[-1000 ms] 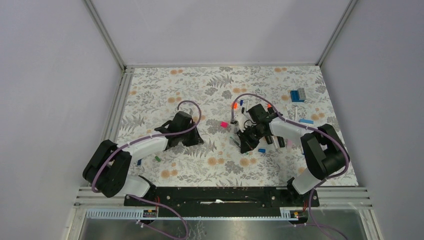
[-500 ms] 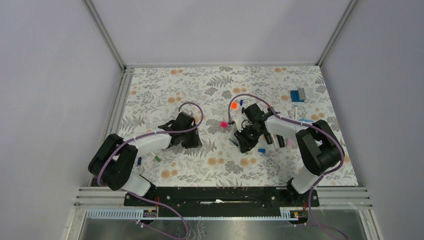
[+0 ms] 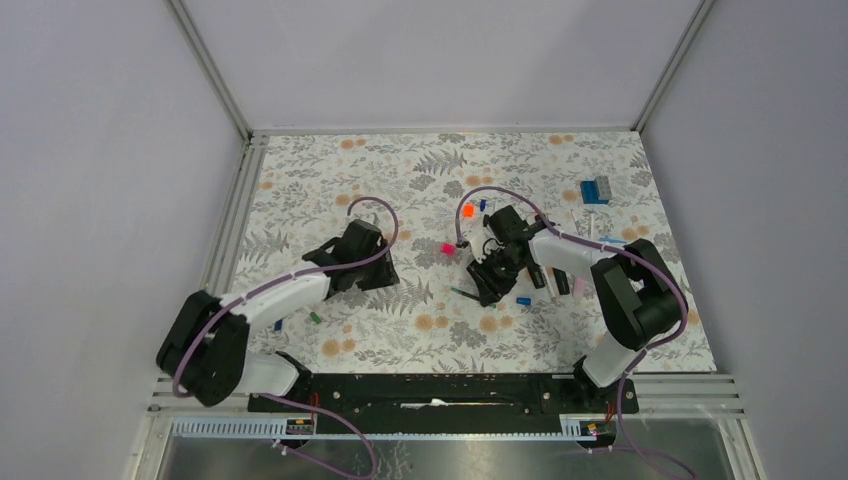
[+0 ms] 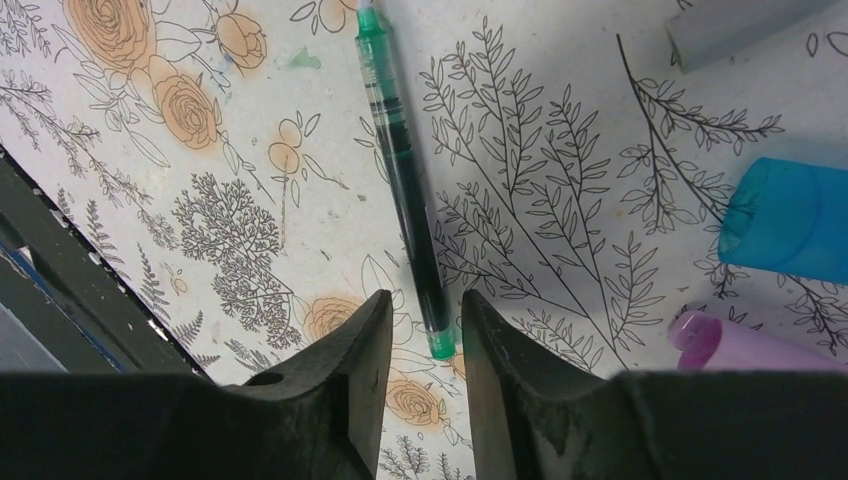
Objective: Open the pen caps
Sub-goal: Place the pen cap at the center of the board, then pick up the pen from the center of the board.
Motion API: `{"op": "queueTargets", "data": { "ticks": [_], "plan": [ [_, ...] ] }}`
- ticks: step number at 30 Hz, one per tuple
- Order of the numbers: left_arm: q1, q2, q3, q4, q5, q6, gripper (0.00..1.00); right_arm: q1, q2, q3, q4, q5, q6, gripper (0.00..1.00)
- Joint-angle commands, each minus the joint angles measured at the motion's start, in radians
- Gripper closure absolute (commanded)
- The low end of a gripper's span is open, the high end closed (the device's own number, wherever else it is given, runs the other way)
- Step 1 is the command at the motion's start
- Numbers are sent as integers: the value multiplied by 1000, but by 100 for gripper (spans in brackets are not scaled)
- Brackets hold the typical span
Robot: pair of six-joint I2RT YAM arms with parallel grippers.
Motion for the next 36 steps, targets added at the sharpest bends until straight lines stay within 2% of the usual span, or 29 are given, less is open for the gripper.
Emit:
{"op": "queueTargets", "data": {
  "ticks": [1, 5, 8, 14, 15, 24, 32, 36],
  "plan": [
    [2, -186, 42, -12, -114, 20, 60, 7, -25, 40, -42, 1, -11, 59],
    [2, -314, 38, -76, -213, 28, 57, 5, -73, 44, -51, -24, -23, 48],
    [3, -424, -13, -92, -296, -6, 49, 0, -95, 58, -72, -55, -32, 44],
    [8, -567, -101, -177, -436, -111, 3, -11, -149, 53, -77, -104, -41, 37],
    [10, -571, -103, -207, -450, -136, 1, -13, -156, 52, -77, -109, -44, 36],
    [88, -492, -105, -359, -476, -224, 1, -27, -196, 47, -83, -159, -65, 35],
    [281, -394, -149, -333, -417, -227, 1, -61, -207, 41, -81, -174, -72, 34],
    [343, -340, -146, -348, -438, -236, 2, -80, -213, 39, -81, -177, -75, 33]
  ]
}}
